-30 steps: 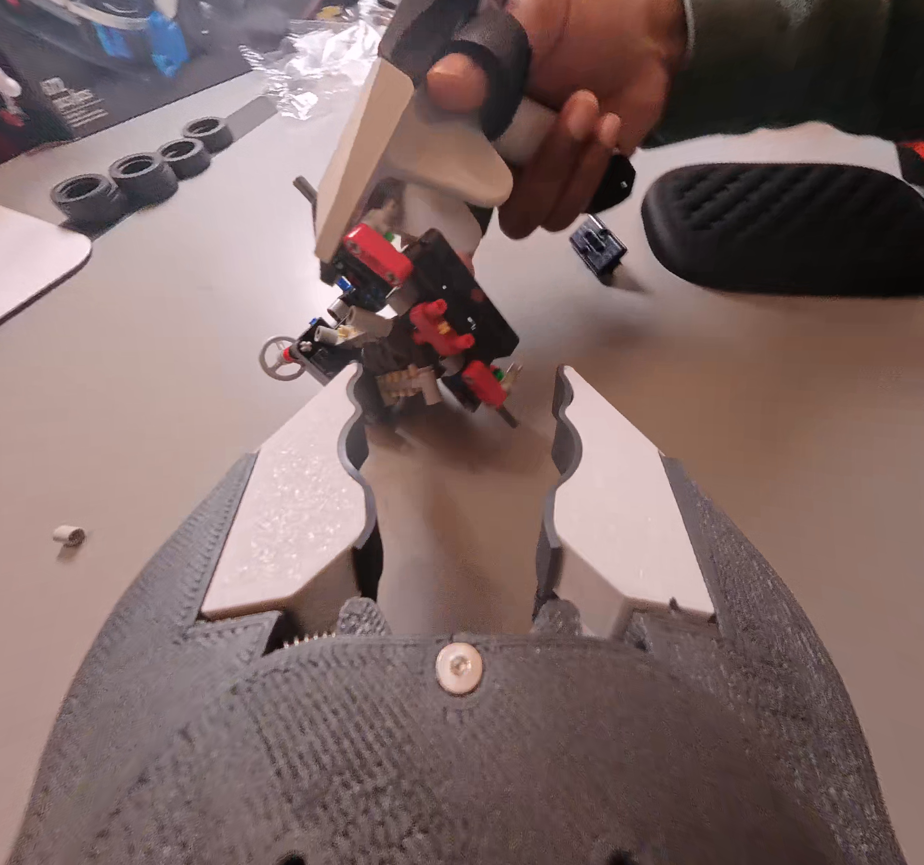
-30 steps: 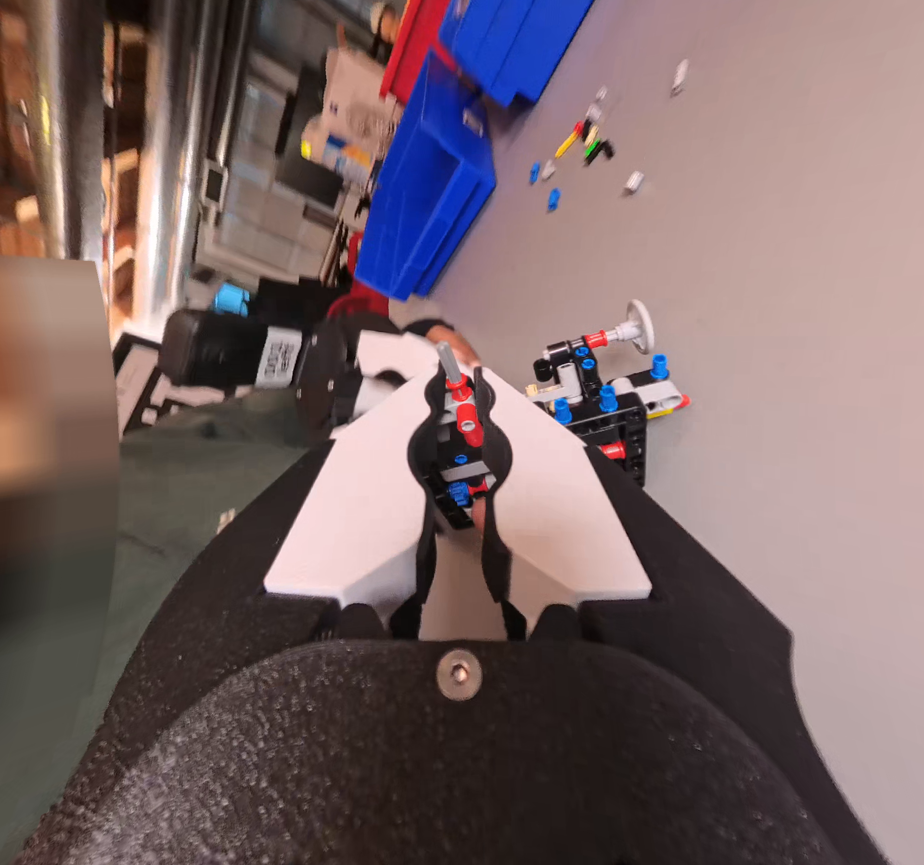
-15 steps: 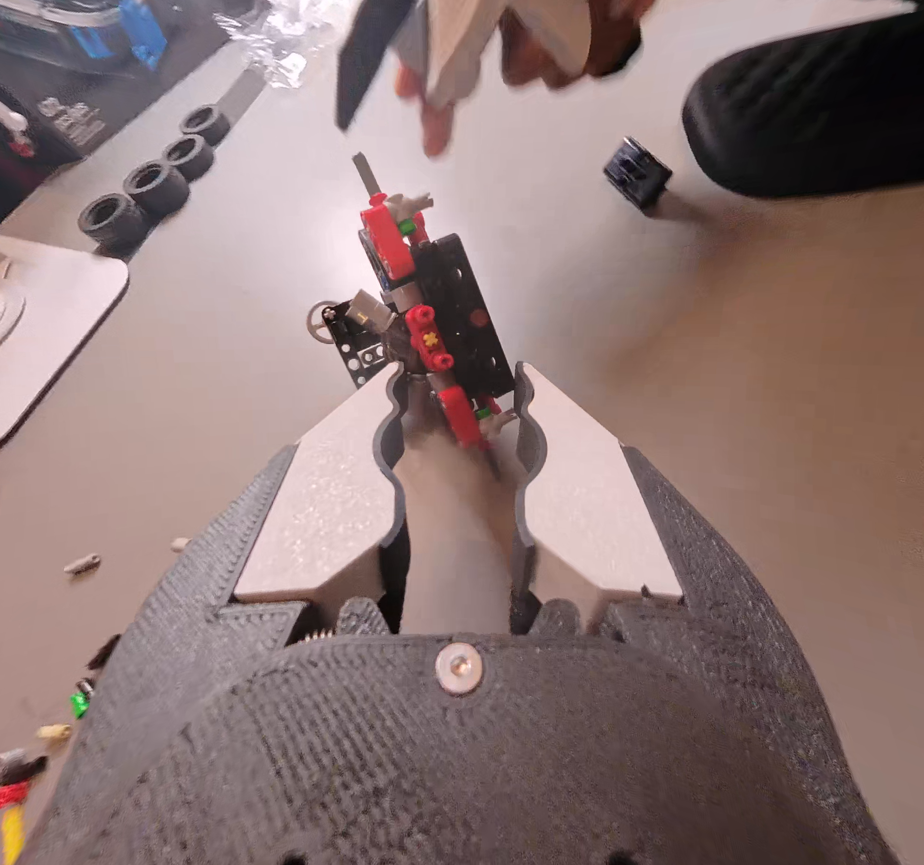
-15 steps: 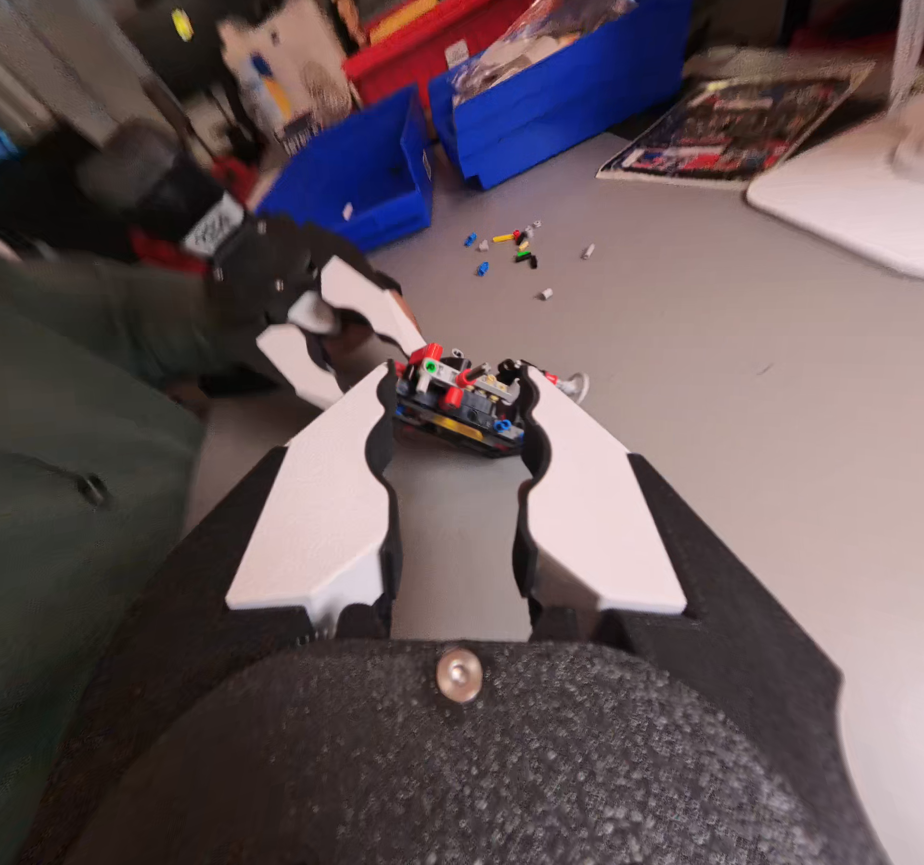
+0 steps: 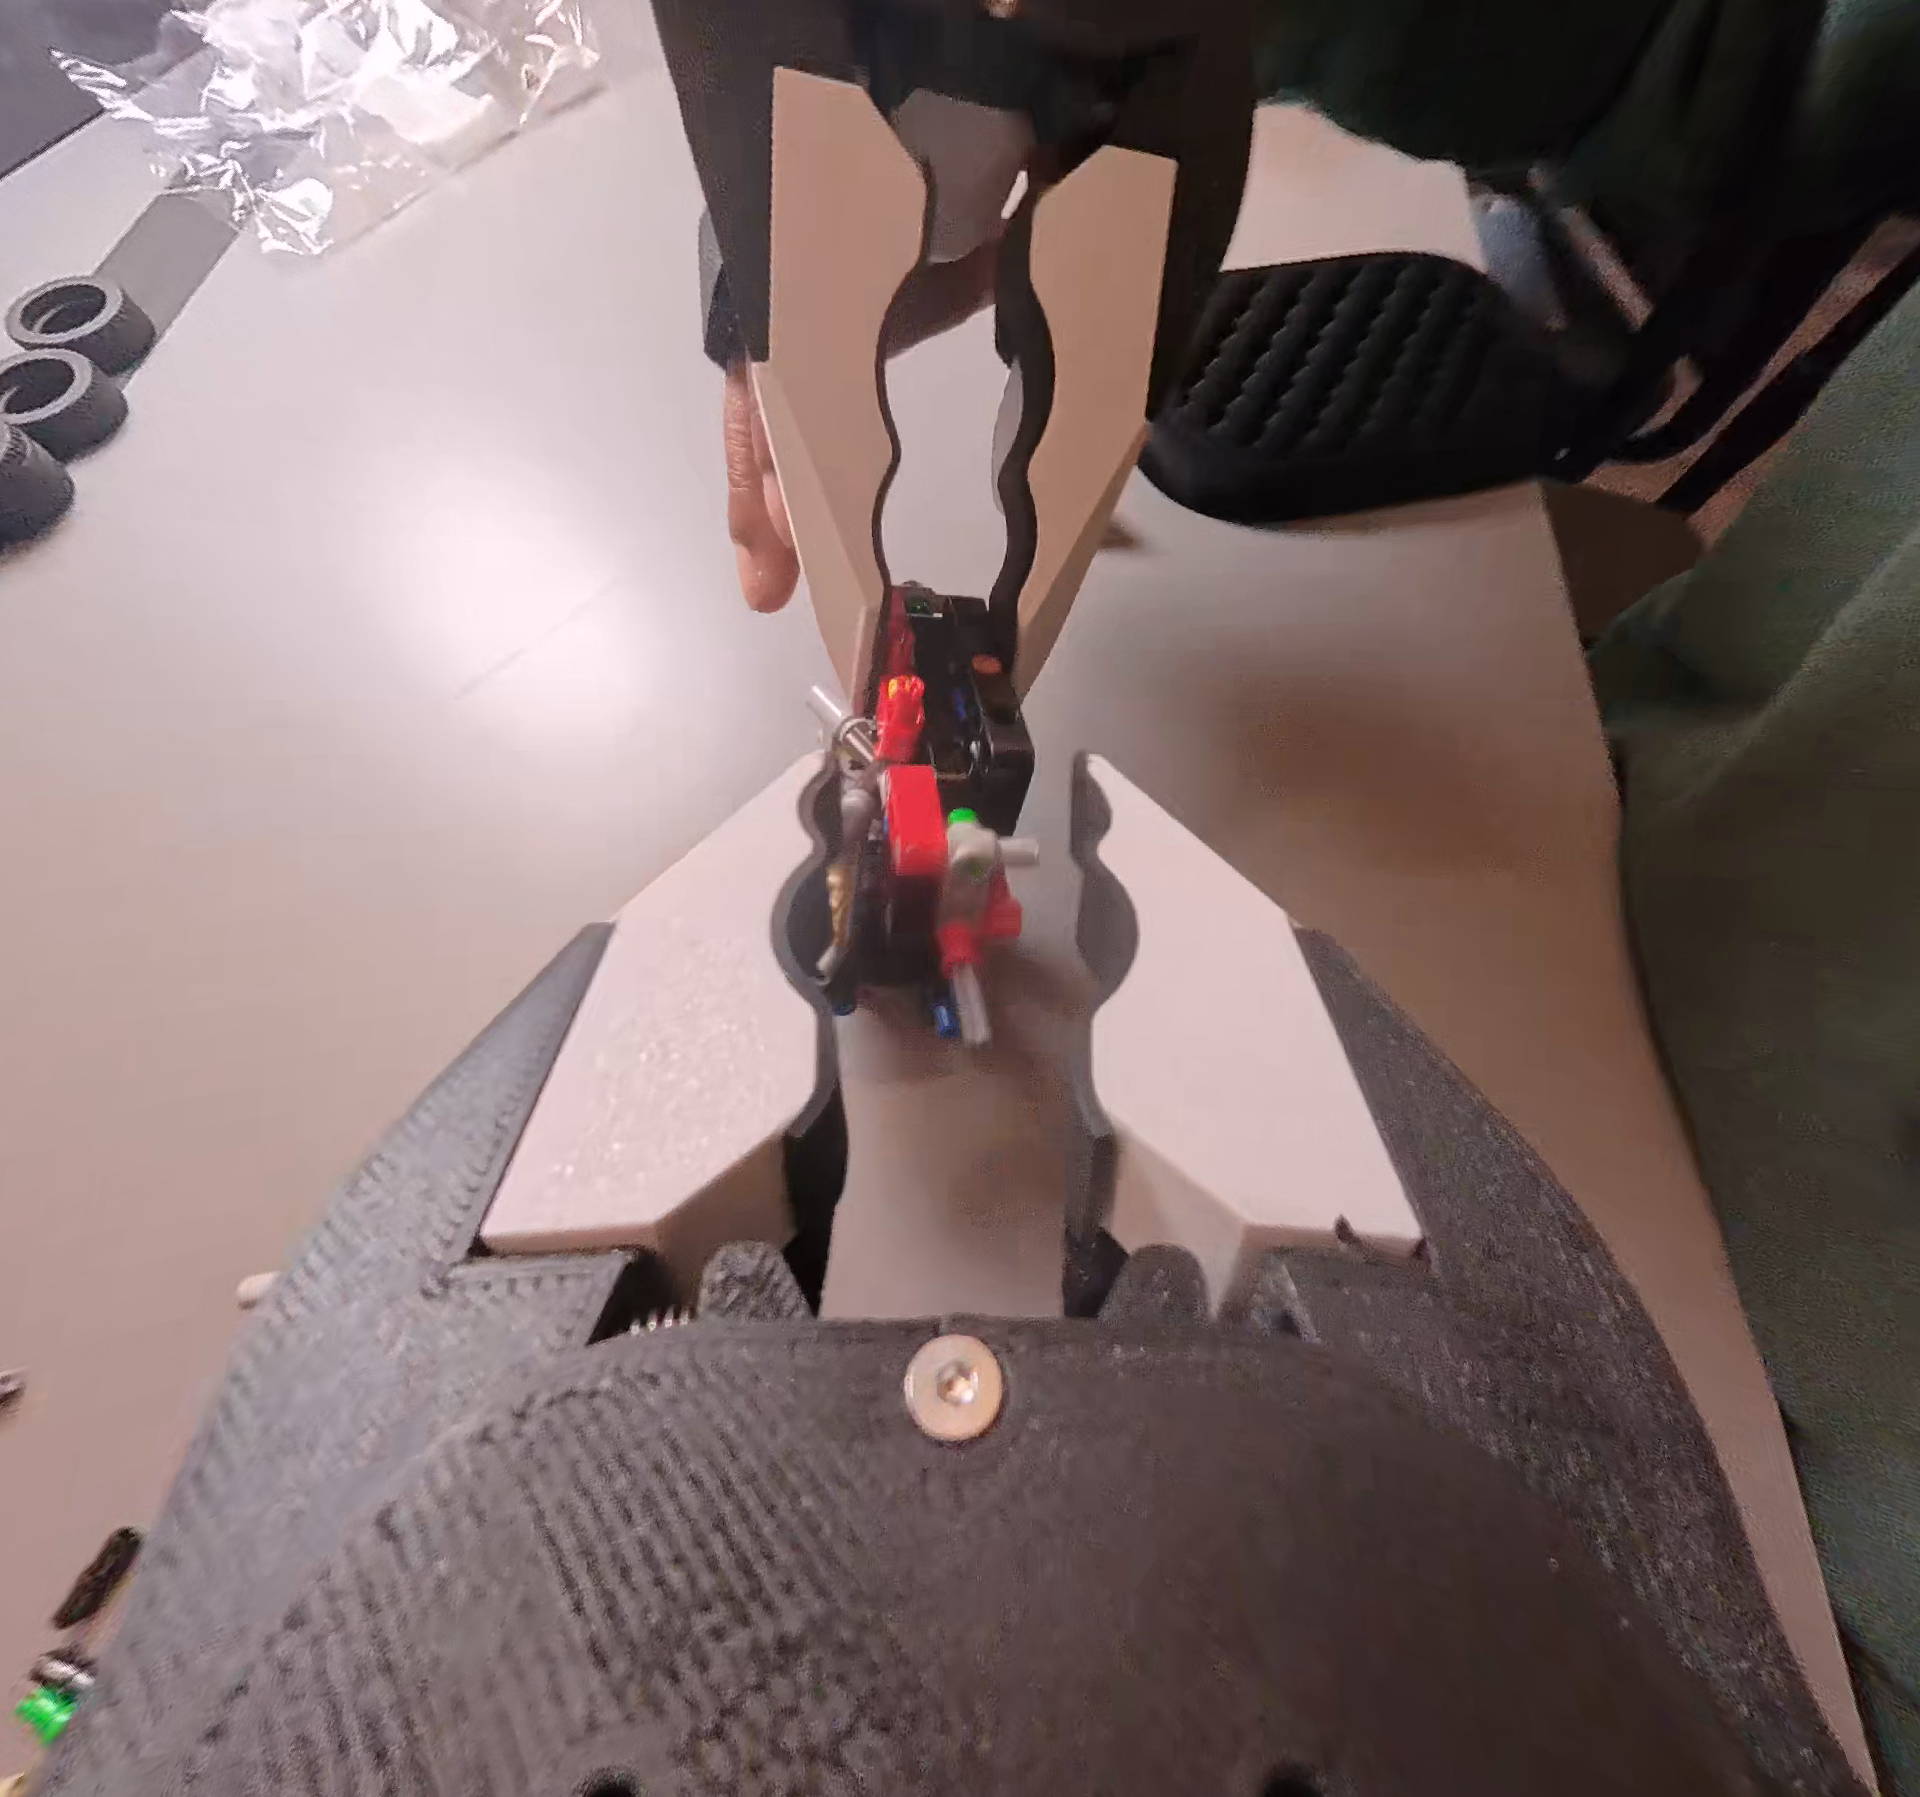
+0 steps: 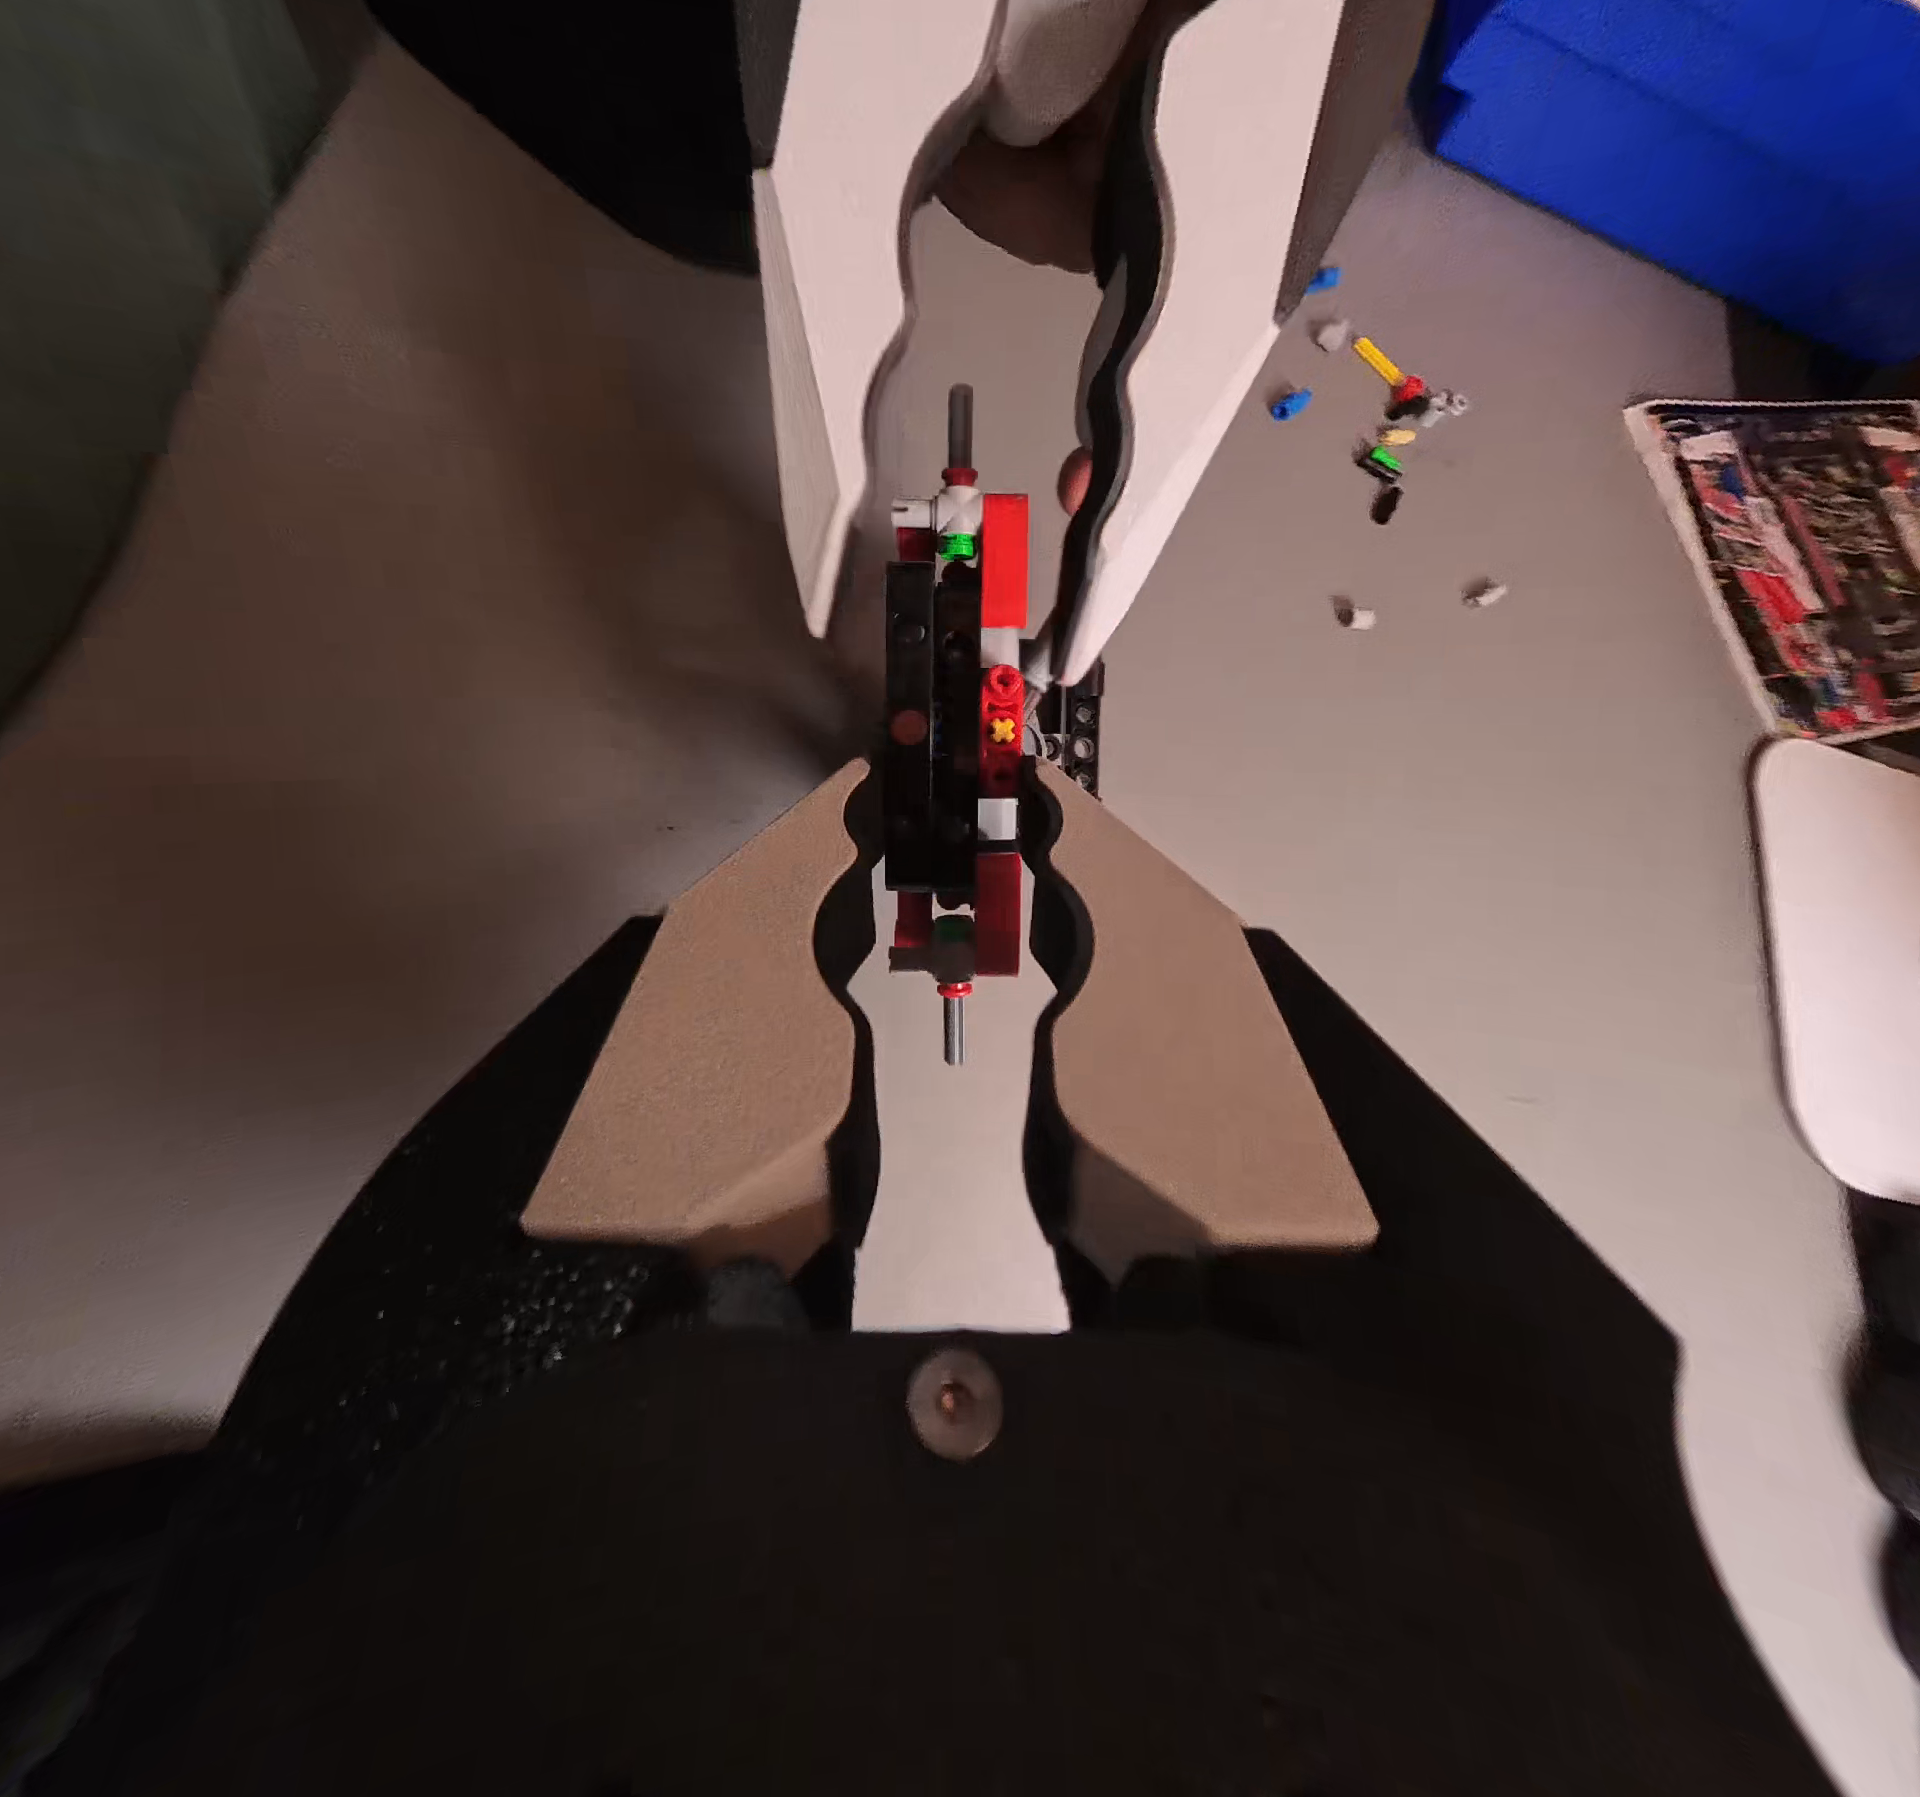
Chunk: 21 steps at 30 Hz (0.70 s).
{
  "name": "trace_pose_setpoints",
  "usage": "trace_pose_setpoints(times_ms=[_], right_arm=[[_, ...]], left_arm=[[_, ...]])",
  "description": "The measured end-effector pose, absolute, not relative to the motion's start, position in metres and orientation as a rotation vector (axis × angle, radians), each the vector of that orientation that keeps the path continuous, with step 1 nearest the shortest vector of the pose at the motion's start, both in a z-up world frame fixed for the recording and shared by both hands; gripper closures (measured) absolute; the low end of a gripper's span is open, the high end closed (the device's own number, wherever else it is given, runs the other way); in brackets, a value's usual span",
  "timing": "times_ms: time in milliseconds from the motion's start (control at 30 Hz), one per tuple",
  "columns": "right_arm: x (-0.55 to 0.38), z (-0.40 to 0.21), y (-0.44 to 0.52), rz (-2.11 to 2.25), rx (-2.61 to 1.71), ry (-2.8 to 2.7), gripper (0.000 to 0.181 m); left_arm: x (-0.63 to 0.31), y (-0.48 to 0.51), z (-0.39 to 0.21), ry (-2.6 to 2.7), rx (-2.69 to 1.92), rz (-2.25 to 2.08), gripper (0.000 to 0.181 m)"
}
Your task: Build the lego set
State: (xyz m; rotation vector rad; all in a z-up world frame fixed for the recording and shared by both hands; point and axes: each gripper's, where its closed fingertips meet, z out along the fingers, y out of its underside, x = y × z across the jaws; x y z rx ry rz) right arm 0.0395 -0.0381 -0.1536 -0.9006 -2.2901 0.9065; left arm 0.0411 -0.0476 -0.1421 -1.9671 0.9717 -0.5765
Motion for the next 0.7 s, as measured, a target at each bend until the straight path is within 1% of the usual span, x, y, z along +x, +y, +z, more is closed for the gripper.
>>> trace_pose_setpoints(times_ms=[33,133,267,367,433,533,600,700], right_arm=[[0.041,-0.153,-0.040,0.978,-0.916,-2.298,0.158],[0.040,-0.149,-0.041,1.123,-0.953,-2.303,0.158],[0.042,-0.148,-0.048,1.102,-0.935,-2.428,0.159],[0.038,-0.147,-0.049,0.969,-0.972,-2.533,0.159],[0.037,-0.148,-0.049,0.879,-0.964,-2.572,0.159],[0.036,-0.146,-0.048,0.865,-0.990,-2.513,0.158],[0.040,-0.135,-0.041,0.910,-1.016,-2.412,0.151],[0.070,-0.114,-0.016,0.943,-1.150,-2.250,0.150]], left_arm=[[0.038,-0.050,-0.142,0.957,-1.955,-0.602,0.133],[0.032,-0.058,-0.146,0.906,-1.932,-0.700,0.126],[0.034,-0.063,-0.166,0.897,-1.926,-0.697,0.130],[0.039,-0.056,-0.177,0.898,-1.900,-0.605,0.138],[0.040,-0.053,-0.178,0.895,-1.879,-0.578,0.139],[0.036,-0.052,-0.177,0.891,-1.854,-0.565,0.142],[0.035,-0.055,-0.178,0.927,-1.824,-0.559,0.143],[0.031,-0.055,-0.178,0.933,-1.808,-0.563,0.144]])
